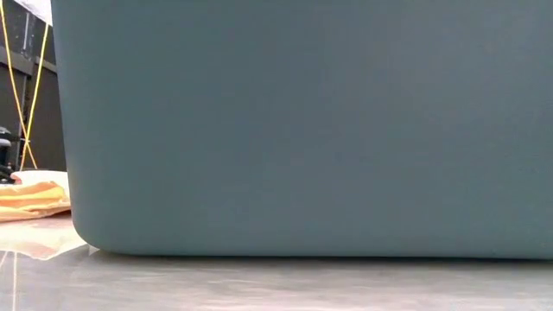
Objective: Sort spices by type
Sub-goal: Put the red seasoning can into the orange bin
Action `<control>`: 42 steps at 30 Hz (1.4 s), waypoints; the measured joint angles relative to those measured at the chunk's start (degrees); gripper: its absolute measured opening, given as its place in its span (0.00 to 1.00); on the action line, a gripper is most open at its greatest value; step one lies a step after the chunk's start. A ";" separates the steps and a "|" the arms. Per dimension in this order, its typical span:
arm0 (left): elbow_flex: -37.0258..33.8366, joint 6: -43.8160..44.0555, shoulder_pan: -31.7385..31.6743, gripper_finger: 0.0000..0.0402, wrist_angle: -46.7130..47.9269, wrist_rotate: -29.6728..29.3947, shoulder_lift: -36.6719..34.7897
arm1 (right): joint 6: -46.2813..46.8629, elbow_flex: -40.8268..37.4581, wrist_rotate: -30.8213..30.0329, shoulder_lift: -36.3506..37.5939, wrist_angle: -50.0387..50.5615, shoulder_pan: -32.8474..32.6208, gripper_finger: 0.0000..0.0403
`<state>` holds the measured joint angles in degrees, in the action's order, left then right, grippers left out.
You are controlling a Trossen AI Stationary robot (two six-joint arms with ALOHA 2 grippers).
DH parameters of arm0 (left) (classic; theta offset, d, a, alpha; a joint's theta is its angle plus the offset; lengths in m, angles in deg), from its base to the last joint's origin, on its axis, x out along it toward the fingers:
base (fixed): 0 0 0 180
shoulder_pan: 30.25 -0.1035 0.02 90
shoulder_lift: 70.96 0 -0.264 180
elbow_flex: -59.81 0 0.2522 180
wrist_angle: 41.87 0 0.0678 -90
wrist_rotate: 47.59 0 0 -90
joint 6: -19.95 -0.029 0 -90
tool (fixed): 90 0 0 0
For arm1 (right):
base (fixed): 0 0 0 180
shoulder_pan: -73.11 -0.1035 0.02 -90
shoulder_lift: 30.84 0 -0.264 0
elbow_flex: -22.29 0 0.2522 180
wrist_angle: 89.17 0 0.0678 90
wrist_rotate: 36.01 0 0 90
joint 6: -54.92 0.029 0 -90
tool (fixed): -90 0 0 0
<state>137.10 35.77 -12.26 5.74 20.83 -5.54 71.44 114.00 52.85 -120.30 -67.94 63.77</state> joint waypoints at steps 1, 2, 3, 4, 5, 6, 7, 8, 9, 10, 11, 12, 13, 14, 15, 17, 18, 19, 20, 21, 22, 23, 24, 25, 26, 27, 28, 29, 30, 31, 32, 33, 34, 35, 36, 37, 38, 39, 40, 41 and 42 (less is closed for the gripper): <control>0.00 -0.65 -0.19 0.46 -0.41 0.36 0.25 | -1.44 0.00 -0.60 -0.36 0.02 0.00 0.74; 0.00 -1.36 -0.40 0.46 -0.99 0.43 0.50 | -3.19 0.00 -1.54 -0.60 0.04 0.00 0.75; 0.00 -2.08 -0.43 0.46 -1.25 0.51 0.85 | -5.08 0.00 -2.37 -0.84 0.00 0.00 0.75; 0.00 -2.89 -0.44 0.46 -1.30 0.66 1.31 | -6.59 0.00 -2.99 -1.09 -0.03 0.00 0.75; 0.00 -3.69 -0.45 0.46 -1.49 0.74 1.85 | -7.91 0.00 -3.58 -1.26 -0.08 0.00 0.75; 0.00 -4.40 -0.45 0.46 -1.81 0.81 2.60 | -8.95 0.00 -4.27 -1.38 0.22 0.00 0.75; 0.00 -4.93 -0.45 0.46 -2.04 0.81 3.37 | -9.83 0.00 -4.89 -1.66 0.51 0.00 0.75; 0.00 -5.46 -0.45 0.46 -2.05 0.84 4.20 | -10.62 0.00 -5.20 -1.99 0.49 0.00 0.75; 0.00 -5.59 -0.45 0.46 -2.08 0.82 4.96 | -11.29 0.00 -5.63 -2.11 0.77 0.00 0.75; 0.00 -5.59 -0.47 0.46 -2.32 0.67 5.83 | -11.80 0.00 -5.89 -2.19 1.49 0.00 0.75; 0.00 -5.68 -0.55 0.47 -2.86 0.59 6.61 | -12.36 0.00 -5.95 -2.56 1.92 0.02 0.75; 0.00 -6.05 -0.74 0.47 -3.41 0.61 7.33 | -12.55 0.02 -5.97 -2.80 2.06 0.02 0.75; 0.00 -6.51 -0.78 0.47 -3.80 0.57 8.03 | -12.57 0.02 -5.95 -2.88 3.09 0.02 0.75; 0.00 -6.95 -0.79 0.46 -4.26 0.57 8.74 | -12.54 0.02 -5.93 -3.06 4.48 0.02 0.75; 0.00 -7.38 -0.81 0.46 -4.85 0.46 9.20 | -12.54 0.02 -5.94 -3.41 4.93 0.02 0.75; 0.00 -8.47 -0.99 0.46 -5.65 0.08 10.02 | -12.69 0.02 -6.02 -3.66 6.50 0.02 0.75; 0.00 -8.91 -1.18 0.46 -6.04 0.06 10.34 | -12.74 0.02 -6.11 -3.70 7.24 0.02 0.75; 0.00 -9.00 -1.27 0.46 -6.47 0.00 10.50 | -12.76 0.02 -6.17 -3.90 7.24 0.02 0.75; 0.00 -9.06 -1.51 0.46 -6.62 0.10 10.60 | -12.94 0.02 -6.16 -3.95 7.34 0.02 0.75; -0.04 -9.13 -1.71 0.47 -6.63 0.09 10.59 | -13.35 0.02 -6.17 -3.98 7.72 0.02 0.75; -0.04 -9.49 -1.96 0.47 -6.94 0.06 10.47 | -13.97 0.02 -6.17 -4.01 8.13 0.02 0.75; 0.00 -9.96 -2.19 0.47 -7.45 -0.06 10.35 | -14.73 0.02 -6.17 -4.04 8.34 0.02 0.75; 0.02 -10.31 -2.37 0.47 -7.51 -0.05 10.07 | -15.50 0.02 -6.19 -4.05 8.32 0.02 0.75; 0.02 -10.45 -2.43 0.46 -7.24 -0.07 9.87 | -16.37 0.02 -6.27 -4.05 8.33 0.02 0.75; 0.02 -10.46 -2.58 0.46 -7.40 -0.04 9.77 | -16.85 0.02 -6.41 -4.05 8.33 0.02 0.75; 0.02 -10.51 -2.73 0.46 -7.78 0.00 9.64 | -17.00 0.02 -6.38 -4.05 8.34 0.05 0.75; 0.02 -10.53 -2.77 0.46 -8.16 0.00 9.62 | -17.00 0.02 -6.36 -4.05 8.37 0.11 0.75; 0.02 -10.53 -2.77 0.46 -8.64 0.00 9.60 | -17.02 0.02 -6.36 -4.05 8.48 0.32 0.75; 0.02 -10.67 -2.77 0.46 -9.12 -0.02 9.56 | -17.01 0.02 -6.35 -4.19 8.58 0.35 0.75; 0.02 -11.03 -2.77 0.47 -9.65 -0.04 9.55 | -17.02 0.02 -6.38 -4.37 8.55 0.44 0.75; 0.02 -11.36 -2.77 0.47 -10.31 -0.05 9.55 | -17.04 0.02 -6.57 -4.50 8.64 0.58 0.75; 0.02 -11.51 -2.77 0.47 -10.82 -0.02 9.55 | -17.21 0.02 -7.01 -4.65 8.73 0.69 0.75; 0.02 -11.55 -2.77 0.47 -11.23 -0.03 9.55 | -17.66 0.02 -7.37 -4.92 8.57 0.72 0.75; 0.02 -11.57 -2.77 0.47 -11.63 -0.02 9.55 | -18.24 0.02 -7.77 -5.06 8.33 0.72 0.75; 0.02 -11.60 -2.77 0.46 -11.73 -0.02 9.55 | -18.84 0.02 -8.23 -5.09 8.26 0.72 0.75; 0.02 -11.57 -2.77 0.46 -11.50 -0.01 9.55 | -19.28 0.02 -8.74 -5.10 8.28 0.72 0.75; 0.02 -11.57 -2.77 0.46 -11.40 -0.01 9.55 | -19.49 0.02 -9.10 -5.10 8.22 0.74 0.75; 0.02 -11.55 -2.77 0.46 -11.42 -0.01 9.55 | -19.55 0.02 -9.20 -5.10 8.18 0.74 0.75; 0.02 -11.54 -2.77 0.47 -11.39 0.00 9.58 | -19.58 0.02 -9.27 -5.10 8.15 0.74 0.75; 0.02 -11.54 -2.77 0.47 -11.46 0.00 9.58 | -19.58 0.02 -9.28 -5.10 8.17 0.74 0.75; 0.02 -11.55 -2.77 0.47 -11.55 -0.02 9.58 | -19.58 0.02 -9.27 -5.10 8.19 0.74 0.75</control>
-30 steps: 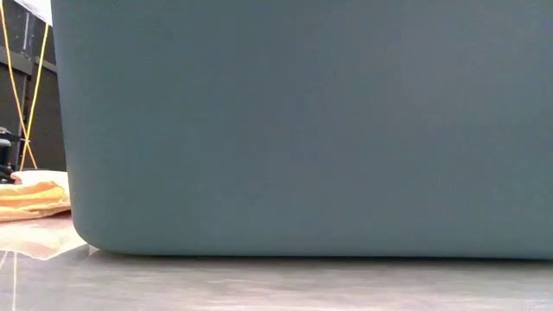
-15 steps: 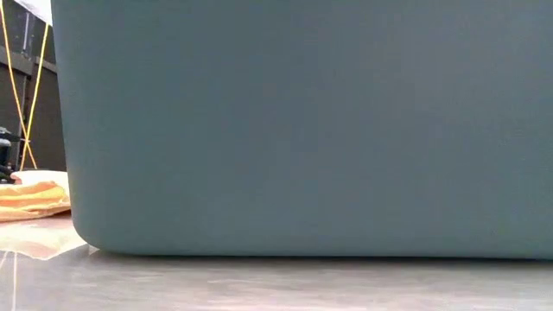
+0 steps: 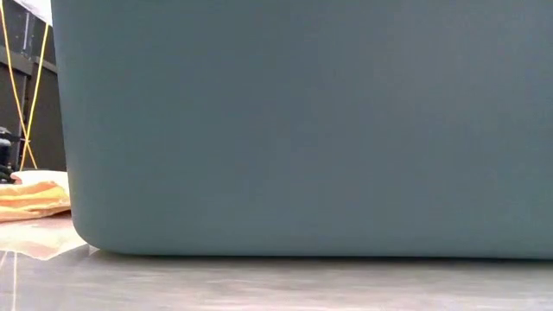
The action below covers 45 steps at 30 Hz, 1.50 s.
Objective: Sort spices by type
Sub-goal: Put the red seasoning can into the orange bin
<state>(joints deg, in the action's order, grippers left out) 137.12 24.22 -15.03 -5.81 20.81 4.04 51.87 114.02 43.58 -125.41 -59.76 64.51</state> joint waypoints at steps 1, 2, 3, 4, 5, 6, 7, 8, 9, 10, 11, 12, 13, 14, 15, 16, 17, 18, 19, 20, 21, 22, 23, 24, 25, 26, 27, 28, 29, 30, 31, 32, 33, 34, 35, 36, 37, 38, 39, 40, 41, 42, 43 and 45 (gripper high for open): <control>0.00 0.01 0.00 0.47 0.03 0.01 0.00 | 0.00 0.00 0.00 0.00 0.01 0.00 0.75; 0.00 0.08 0.00 0.47 0.05 0.02 0.00 | 0.00 0.00 0.00 0.00 -0.01 0.00 0.75; 0.00 0.13 0.00 0.47 0.03 0.02 0.00 | 0.00 0.00 0.05 0.00 -0.03 0.00 0.74; 0.00 0.11 0.00 0.46 0.05 0.00 0.00 | 0.00 0.00 0.15 0.00 -0.01 0.00 0.73; 0.00 0.09 0.00 0.46 0.04 0.02 0.00 | 0.00 0.00 0.15 0.00 -0.01 0.00 0.71; 0.00 0.09 0.00 0.47 0.03 0.02 0.00 | 0.00 0.00 0.15 0.00 0.01 0.00 0.68; 0.00 0.09 0.00 0.47 0.05 0.02 0.00 | 0.00 0.00 0.17 0.00 -0.01 0.00 0.66; 0.00 0.08 0.00 0.47 0.03 0.01 0.00 | 0.00 0.00 0.17 0.00 -0.01 -0.02 0.63; 0.00 0.05 0.00 0.47 0.03 -0.03 0.00 | 0.00 0.00 0.39 0.00 -0.01 -0.02 0.60; 0.00 0.07 -0.01 0.47 0.00 -0.02 0.00 | 0.01 0.00 0.45 0.00 -0.01 -0.02 0.56; 0.00 -0.01 -0.02 0.47 -0.16 0.13 0.00 | 0.08 0.00 0.76 0.00 0.02 -0.03 0.53; 0.00 -0.07 -0.02 0.48 -0.40 0.41 0.00 | 0.19 0.00 1.44 0.00 0.11 -0.04 0.50; 0.00 -0.04 -0.02 0.48 -0.65 0.44 0.00 | 0.40 0.00 1.96 0.00 0.12 -0.04 0.48; -0.02 -0.17 -0.02 0.48 -0.98 0.51 0.00 | 0.69 0.00 2.05 0.00 0.12 -0.06 0.46; -0.03 -0.47 0.00 0.48 -1.29 0.60 0.00 | 0.89 0.00 1.95 0.00 0.22 -0.11 0.45; -0.06 -0.78 0.00 0.48 -1.64 0.58 0.04 | 1.00 0.00 1.90 0.04 0.40 -0.13 0.45; -0.07 -0.98 -0.02 0.48 -1.83 0.55 0.04 | 1.02 0.00 1.90 0.06 0.57 -0.12 0.45; -0.09 -1.12 -0.02 0.48 -1.94 0.55 0.04 | 1.03 0.00 1.92 0.07 0.66 -0.07 0.45; -0.09 -1.16 -0.02 0.48 -2.00 0.52 0.04 | 1.04 0.00 1.92 0.07 0.67 -0.07 0.45; -0.09 -1.21 -0.06 0.48 -2.03 0.47 0.04 | 1.08 0.00 1.92 0.07 0.67 -0.07 0.45; -0.09 -1.27 -0.03 0.49 -2.04 0.37 0.04 | 1.14 0.00 1.90 0.07 0.66 -0.09 0.45; -0.09 -1.27 -0.02 0.50 -1.98 0.33 0.04 | 1.28 0.00 1.90 0.07 0.64 -0.09 0.45; -0.09 -1.29 -0.02 0.51 -1.78 0.29 0.04 | 1.31 0.00 1.88 0.07 0.65 -0.08 0.45; -0.09 -1.33 -0.04 0.52 -1.43 0.24 -0.15 | 1.31 0.00 1.80 0.07 0.67 -0.06 0.45; -0.07 -1.40 -0.04 0.54 -0.88 0.23 -0.29 | 1.33 0.00 1.56 0.13 0.63 -0.04 0.45; -0.05 -1.38 -0.06 0.55 -0.19 0.21 -0.59 | 1.50 0.00 1.47 0.13 0.58 -0.04 0.45; 0.01 -1.33 -0.08 0.57 0.72 0.02 -0.92 | 1.84 0.02 1.42 0.13 0.83 -0.02 0.45; 0.09 -1.13 -0.12 0.58 2.37 -0.26 -1.43 | 2.18 0.02 1.39 0.22 1.60 0.09 0.45; 0.06 -0.64 -0.11 0.60 4.39 -0.63 -2.22 | 2.10 -0.05 1.39 0.50 3.32 0.29 0.45; 0.05 -0.10 -0.11 0.61 5.55 -0.83 -3.07 | 2.04 -0.14 1.32 0.69 4.35 0.45 0.45; 0.18 0.55 -0.11 0.62 6.76 -1.00 -3.91 | 1.99 -0.15 1.20 0.88 4.76 0.62 0.45; 0.20 1.62 -0.11 0.62 9.01 -1.47 -4.86 | 2.00 -0.14 1.00 1.27 6.00 0.83 0.45; 0.12 2.75 -0.11 0.62 11.49 -2.10 -5.79 | 2.03 -0.14 0.82 1.95 8.19 1.10 0.45; 0.09 3.82 -0.11 0.62 13.50 -2.90 -6.86 | 2.00 -0.15 0.70 2.60 10.07 1.35 0.45; 0.09 4.91 -0.11 0.62 15.32 -3.96 -8.01 | 1.99 -0.13 0.43 3.19 11.05 1.72 0.45; 0.09 6.35 -0.11 0.63 17.29 -5.17 -9.23 | 1.99 -0.09 0.16 3.71 12.19 2.13 0.45; 0.09 8.10 -0.11 0.63 19.12 -6.46 -10.65 | 2.20 -0.09 -0.25 4.38 14.22 2.61 0.45; 0.09 10.20 -0.11 0.63 20.55 -7.62 -12.02 | 2.81 -0.09 -0.68 5.05 16.73 3.09 0.45; 0.06 12.35 -0.10 0.63 21.69 -8.40 -13.49 | 3.35 -0.09 -1.05 5.74 18.84 3.66 0.45; -0.18 14.19 0.08 0.63 22.24 -9.03 -15.01 | 4.09 -0.09 -1.47 6.54 21.03 4.24 0.45; -0.77 15.91 0.51 0.63 21.97 -9.80 -16.60 | 4.72 -0.09 -1.94 7.26 23.40 4.85 0.45; -1.75 17.41 1.11 0.63 20.98 -10.89 -18.57 | 5.29 -0.09 -2.81 7.98 26.05 5.48 0.45; -2.94 18.84 2.01 0.63 20.14 -12.32 -20.51 | 5.72 -0.09 -3.39 8.68 28.66 6.08 0.45; -5.84 21.51 4.03 0.63 17.30 -15.48 -23.94 | 5.91 -0.09 -4.15 9.87 32.47 7.15 0.45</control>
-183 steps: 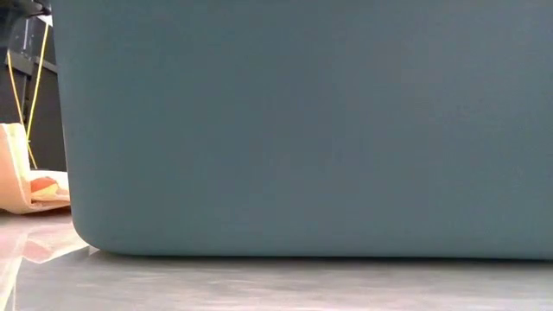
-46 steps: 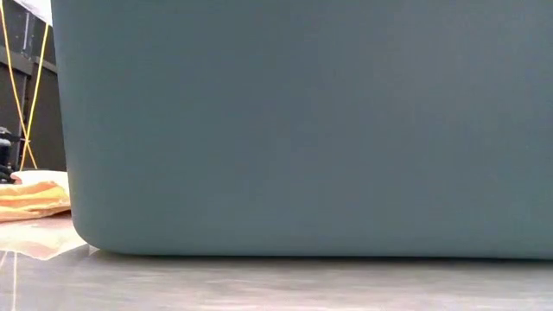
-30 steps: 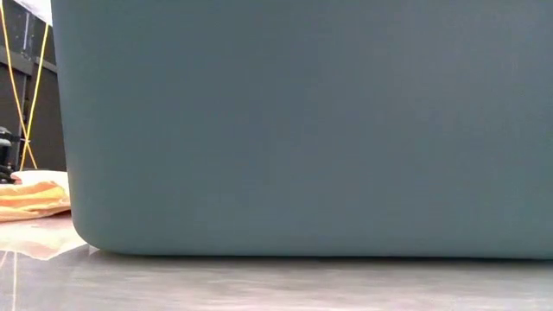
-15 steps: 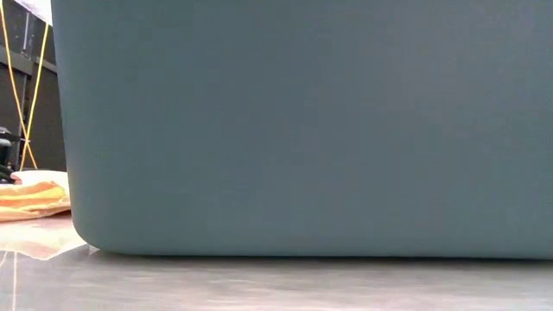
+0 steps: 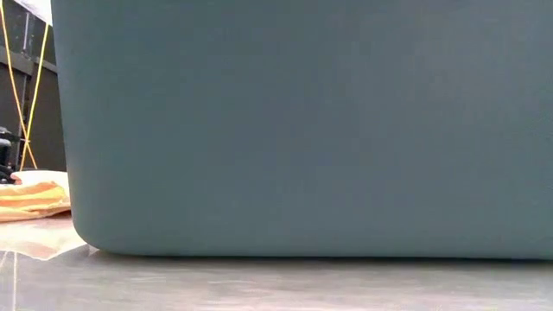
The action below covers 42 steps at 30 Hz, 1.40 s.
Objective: Sort spices by type
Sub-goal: Put the red seasoning can into the orange bin
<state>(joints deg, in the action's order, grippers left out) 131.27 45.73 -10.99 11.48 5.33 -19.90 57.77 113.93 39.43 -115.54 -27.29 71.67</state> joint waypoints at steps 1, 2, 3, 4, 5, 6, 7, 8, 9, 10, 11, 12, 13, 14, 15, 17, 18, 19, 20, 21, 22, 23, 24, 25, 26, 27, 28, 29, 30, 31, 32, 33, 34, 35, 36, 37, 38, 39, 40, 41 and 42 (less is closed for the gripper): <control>-1.73 1.39 1.14 0.63 -1.64 -1.44 -1.64 | 0.21 0.00 -0.38 0.60 1.68 0.48 0.45; -3.70 2.82 2.30 0.63 -3.16 -2.85 -3.13 | 0.55 -0.29 -0.99 1.52 2.68 1.02 0.45; -5.68 4.36 3.50 0.63 -4.87 -4.04 -4.27 | 1.19 -1.22 -1.79 2.87 2.53 1.57 0.45; -7.72 5.84 4.70 0.63 -7.20 -5.02 -5.33 | 2.04 -2.59 -2.18 4.62 2.19 2.20 0.45; -9.84 7.38 5.86 0.63 -9.58 -5.81 -6.19 | 3.35 -4.50 -2.82 6.51 1.73 2.78 0.45; -11.99 8.97 7.06 0.63 -11.63 -6.30 -6.81 | 5.07 -6.87 -3.84 8.69 0.91 3.33 0.45; -14.26 10.53 8.25 0.63 -14.14 -6.82 -7.09 | 7.22 -9.81 -5.25 11.37 -0.32 3.82 0.45; -16.29 12.19 9.38 0.63 -16.98 -7.38 -7.05 | 9.68 -13.13 -7.00 14.06 -1.80 4.15 0.45; -18.24 13.76 10.49 0.63 -19.92 -7.99 -6.91 | 12.49 -16.47 -9.27 16.92 -3.36 4.37 0.45; -20.30 15.19 11.57 0.63 -22.82 -8.71 -6.62 | 15.67 -20.17 -11.74 20.05 -5.74 4.48 0.45; -22.08 16.44 12.48 0.63 -25.99 -9.75 -6.12 | 18.80 -23.73 -14.20 22.96 -8.75 4.52 0.45; -23.56 17.51 13.25 0.63 -29.47 -10.77 -5.43 | 21.69 -27.07 -16.53 25.56 -11.91 4.52 0.45; -24.87 18.45 13.89 0.63 -32.60 -11.87 -4.65 | 24.05 -30.41 -18.63 27.71 -15.25 4.52 0.45; -26.06 19.14 14.42 0.63 -35.18 -13.05 -3.93 | 25.77 -33.32 -20.82 29.41 -18.69 4.50 0.45; -26.85 19.63 14.76 0.63 -37.57 -14.19 -3.04 | 27.12 -35.82 -23.17 30.65 -22.04 4.51 0.45; -27.14 20.21 15.05 0.63 -40.95 -15.90 -1.23 | 28.27 -39.63 -27.76 31.57 -28.43 5.19 0.45; -27.14 20.15 15.05 0.63 -41.84 -16.45 -0.51 | 28.39 -40.90 -29.81 31.40 -31.37 5.94 0.45; -27.14 19.85 15.00 0.63 -43.00 -16.84 0.20 | 28.39 -41.87 -31.44 30.68 -33.86 6.88 0.45; -27.13 19.44 14.88 0.63 -44.27 -17.15 0.87 | 28.39 -42.62 -33.03 29.51 -35.82 7.97 0.45; -27.12 18.99 14.69 0.63 -44.83 -17.43 1.27 | 28.45 -43.00 -34.36 27.97 -37.44 9.24 0.45; -27.16 18.70 14.47 0.63 -45.32 -17.55 1.62 | 29.00 -43.06 -35.61 26.33 -38.67 10.51 0.45; -27.14 18.67 14.41 0.63 -46.33 -17.55 1.94 | 30.08 -43.03 -36.55 24.66 -39.42 11.85 0.45; -27.14 18.71 14.39 0.63 -46.87 -17.59 2.01 | 31.42 -42.66 -37.38 22.87 -39.35 13.26 0.45; -27.14 18.65 14.41 0.63 -47.26 -17.60 2.01 | 32.51 -42.02 -37.74 20.89 -39.34 14.66 0.45; -27.14 18.71 14.41 0.63 -47.76 -17.59 2.01 | 33.18 -41.32 -37.49 19.00 -39.43 15.99 0.45; -27.14 19.09 14.53 0.63 -48.27 -17.61 2.00 | 33.31 -40.63 -36.94 17.30 -39.30 17.17 0.45; -27.14 19.48 14.59 0.63 -48.63 -17.61 1.96 | 33.23 -39.67 -36.08 15.53 -39.05 18.29 0.45; -27.14 19.77 14.62 0.63 -48.81 -17.57 1.88 | 33.20 -38.49 -35.15 13.76 -39.20 19.31 0.45; -27.14 20.22 14.73 0.63 -48.98 -17.50 1.83 | 33.31 -37.37 -33.94 12.22 -38.95 20.21 0.45; -27.14 20.65 14.83 0.63 -49.27 -17.48 1.79 | 33.37 -36.37 -32.94 10.85 -37.67 20.99 0.45; -27.14 20.95 14.95 0.63 -49.40 -17.52 1.77 | 33.38 -35.30 -32.12 9.44 -36.36 21.78 0.45; -27.14 21.05 14.98 0.63 -49.45 -17.57 1.80 | 33.37 -34.21 -31.13 8.10 -35.81 22.45 0.45; -27.14 21.06 15.10 0.63 -49.69 -17.53 1.80 | 33.41 -33.24 -30.25 7.03 -34.94 22.97 0.45; -27.12 21.11 15.21 0.63 -50.06 -17.51 1.80 | 33.41 -32.45 -29.96 6.15 -33.91 23.36 0.45; -27.12 21.12 15.32 0.63 -50.16 -17.61 1.80 | 33.41 -31.73 -29.93 5.36 -33.35 23.74 0.45; -27.12 21.09 15.34 0.63 -50.14 -17.68 1.80 | 33.74 -31.09 -29.75 4.67 -33.18 24.06 0.45; -27.12 21.11 15.38 0.63 -50.14 -17.64 1.80 | 34.77 -30.76 -29.63 4.17 -32.66 24.32 0.45; -27.12 21.14 15.38 0.63 -50.21 -17.62 1.80 | 36.29 -30.64 -29.43 3.86 -31.89 24.61 0.45; -27.12 21.14 15.38 0.63 -50.27 -17.64 1.80 | 37.93 -30.64 -28.90 3.73 -31.43 24.97 0.45; -27.12 21.16 15.38 0.63 -50.27 -17.62 1.80 | 39.22 -30.66 -28.05 3.69 -31.40 25.28 0.45; -27.12 21.30 15.38 0.63 -50.28 -17.62 1.80 | 39.92 -30.69 -27.25 3.70 -31.34 25.46 0.45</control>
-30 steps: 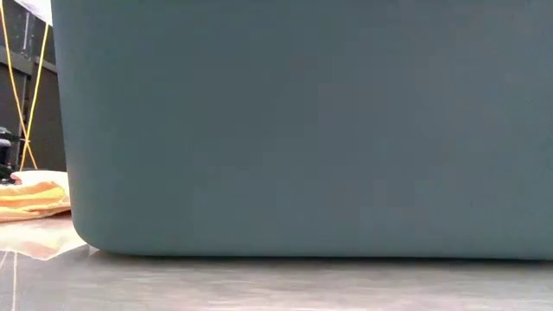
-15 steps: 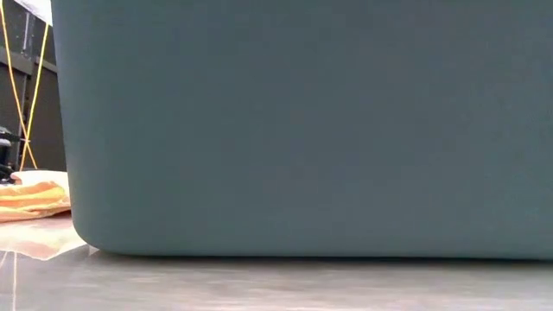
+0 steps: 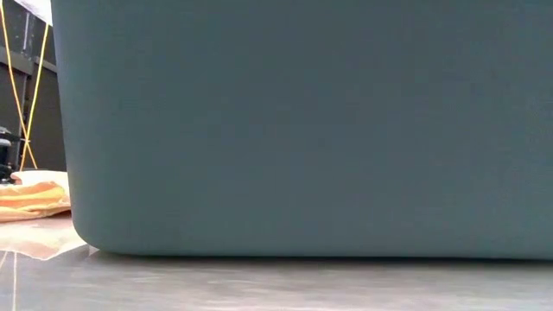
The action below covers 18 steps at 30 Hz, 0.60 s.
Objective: Sort spices by type
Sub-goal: Put the red seasoning can into the orange bin
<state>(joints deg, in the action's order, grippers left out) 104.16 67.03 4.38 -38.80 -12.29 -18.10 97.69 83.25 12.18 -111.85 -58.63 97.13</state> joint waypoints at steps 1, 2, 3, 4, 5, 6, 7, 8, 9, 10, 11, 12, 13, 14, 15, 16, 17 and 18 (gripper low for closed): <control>0.00 0.29 0.00 0.63 0.00 -0.02 0.00 | 0.07 -0.02 0.42 0.17 0.15 0.00 0.45; 0.00 0.52 -0.03 0.63 -0.04 -0.04 0.00 | -0.74 -0.03 0.57 0.56 0.20 -0.16 0.45; 0.00 0.69 -0.04 0.63 -0.24 -0.04 0.00 | -2.57 -0.07 0.86 1.10 -0.03 -0.63 0.45; 0.00 0.71 -0.07 0.63 -0.69 -0.02 0.00 | -4.90 -0.07 1.53 1.97 -0.49 -1.26 0.45; 0.01 0.45 -0.30 0.63 -1.31 0.08 0.00 | -7.52 -0.04 2.51 3.03 -1.11 -1.92 0.45; 0.32 -0.50 -0.72 0.63 -1.35 0.52 0.00 | -10.13 0.14 3.67 4.35 -1.37 -2.64 0.45; 1.25 -2.02 -1.32 0.63 -0.73 1.77 0.00 | -12.88 0.44 5.14 5.77 -1.69 -3.42 0.45; 2.41 -4.20 -2.14 0.63 0.36 3.66 0.02 | -15.58 0.76 6.59 7.28 -2.63 -4.31 0.45; 3.75 -6.62 -3.11 0.63 1.91 5.29 0.02 | -18.22 1.08 8.45 8.91 -3.87 -5.19 0.45; 5.16 -8.80 -4.15 0.63 3.66 6.71 0.13 | -20.60 1.42 10.60 10.49 -4.73 -6.00 0.45; 6.90 -10.88 -5.48 0.63 5.82 8.02 0.42 | -22.45 1.79 13.17 11.92 -5.37 -6.83 0.45; 8.57 -13.10 -7.03 0.63 7.96 9.10 0.73 | -24.20 2.19 16.68 13.16 -6.02 -7.67 0.45; 10.36 -15.39 -8.65 0.63 10.34 10.50 1.16 | -25.73 2.59 20.86 14.19 -6.64 -8.55 0.45; 12.32 -17.74 -10.44 0.63 12.32 12.20 1.81 | -26.94 2.95 24.71 15.01 -7.21 -9.55 0.45; 14.31 -20.02 -12.43 0.63 14.07 14.35 2.56 | -27.65 3.45 28.01 15.49 -7.33 -10.77 0.45; 16.28 -22.08 -14.47 0.63 15.96 16.82 3.41 | -27.90 4.05 30.11 15.63 -7.37 -12.20 0.45; 18.16 -23.73 -16.40 0.63 17.91 19.39 4.44 | -28.15 4.76 31.10 15.61 -7.39 -13.82 0.45; 20.06 -25.27 -18.38 0.63 19.61 22.24 5.68 | -28.54 5.33 31.37 15.42 -7.21 -15.67 0.45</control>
<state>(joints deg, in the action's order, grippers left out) 124.22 41.76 -13.99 -19.19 9.95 -12.42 69.16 88.57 43.55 -96.43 -65.83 81.46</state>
